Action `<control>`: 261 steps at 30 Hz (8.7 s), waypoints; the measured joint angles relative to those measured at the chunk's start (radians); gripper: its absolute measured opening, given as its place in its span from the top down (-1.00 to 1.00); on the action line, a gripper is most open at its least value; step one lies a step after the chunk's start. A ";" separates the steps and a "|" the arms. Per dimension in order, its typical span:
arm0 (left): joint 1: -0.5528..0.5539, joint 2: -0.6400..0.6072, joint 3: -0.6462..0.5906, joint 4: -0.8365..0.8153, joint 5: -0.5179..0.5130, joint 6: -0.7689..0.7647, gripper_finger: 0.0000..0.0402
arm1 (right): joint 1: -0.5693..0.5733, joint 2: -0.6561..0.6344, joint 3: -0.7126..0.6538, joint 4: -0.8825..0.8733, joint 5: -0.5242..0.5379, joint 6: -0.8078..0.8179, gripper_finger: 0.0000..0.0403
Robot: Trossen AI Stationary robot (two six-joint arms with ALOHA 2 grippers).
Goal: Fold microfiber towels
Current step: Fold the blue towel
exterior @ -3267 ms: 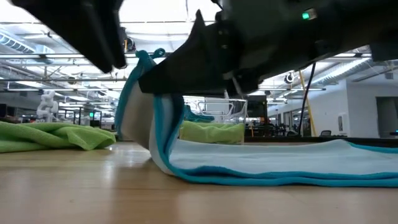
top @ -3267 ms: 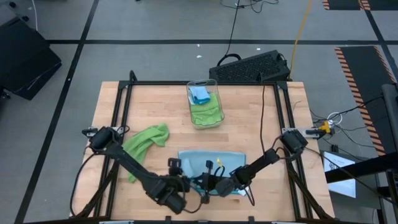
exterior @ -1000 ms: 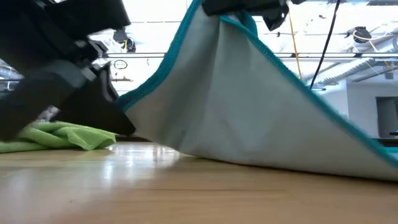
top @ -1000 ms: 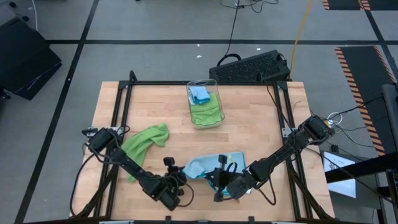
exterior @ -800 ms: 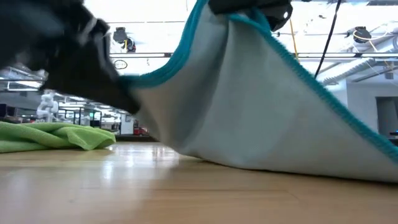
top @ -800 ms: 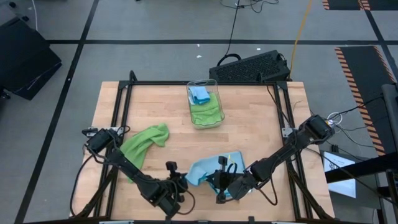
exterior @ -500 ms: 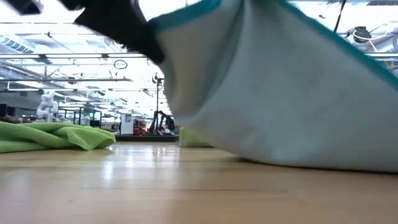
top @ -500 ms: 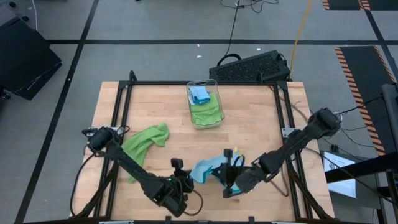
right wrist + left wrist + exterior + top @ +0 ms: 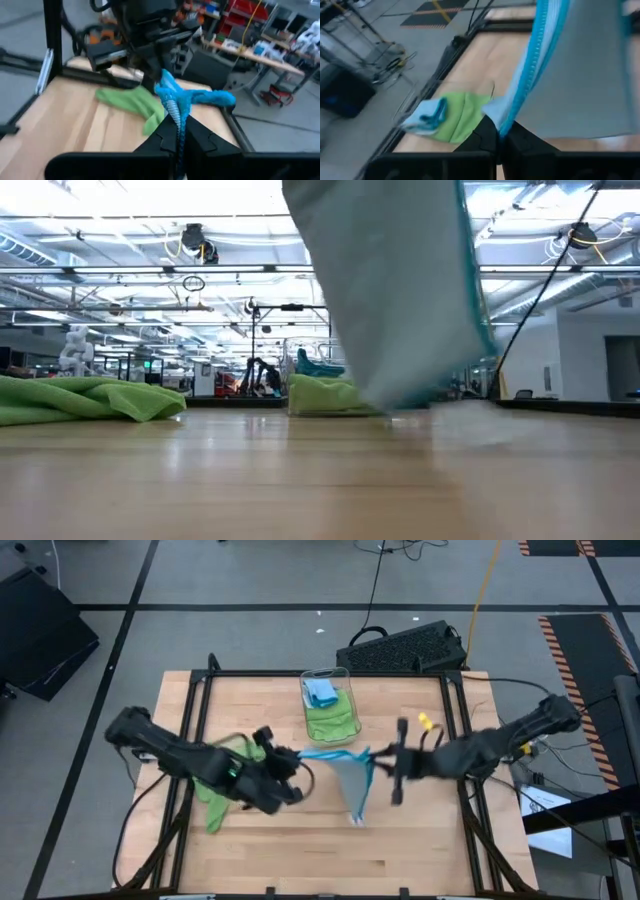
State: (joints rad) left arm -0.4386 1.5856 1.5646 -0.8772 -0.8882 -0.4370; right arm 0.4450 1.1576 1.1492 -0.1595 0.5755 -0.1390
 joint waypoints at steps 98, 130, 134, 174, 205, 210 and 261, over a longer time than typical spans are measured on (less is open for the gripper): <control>-0.044 0.435 -0.276 0.652 0.323 -0.306 0.12 | 0.342 0.421 -0.632 0.538 0.178 1.216 -0.02; 0.008 0.519 -0.277 0.719 0.314 -0.091 -0.06 | 0.278 0.654 -0.633 0.889 0.160 0.525 0.30; 0.017 0.522 -0.277 0.705 0.329 -0.061 -0.06 | 0.254 0.758 -0.632 0.934 0.178 0.623 0.46; -0.265 0.370 -0.282 0.645 0.332 0.239 -0.17 | 0.390 0.596 -0.490 0.836 0.053 0.599 0.21; -0.125 0.494 -0.280 0.640 0.552 0.326 0.57 | 0.507 0.672 -0.427 0.810 0.265 0.738 0.22; -0.122 0.494 -0.278 0.644 0.541 0.325 0.94 | 0.517 0.674 -0.402 0.775 0.261 0.729 0.22; -0.085 0.412 -0.260 0.642 0.488 0.134 0.92 | 0.594 0.793 -0.232 0.279 0.347 0.802 -0.03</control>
State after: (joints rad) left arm -0.5235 1.9972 1.3045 -0.2348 -0.4001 -0.3031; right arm 1.0394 1.9502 0.9169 0.1200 0.9221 0.6631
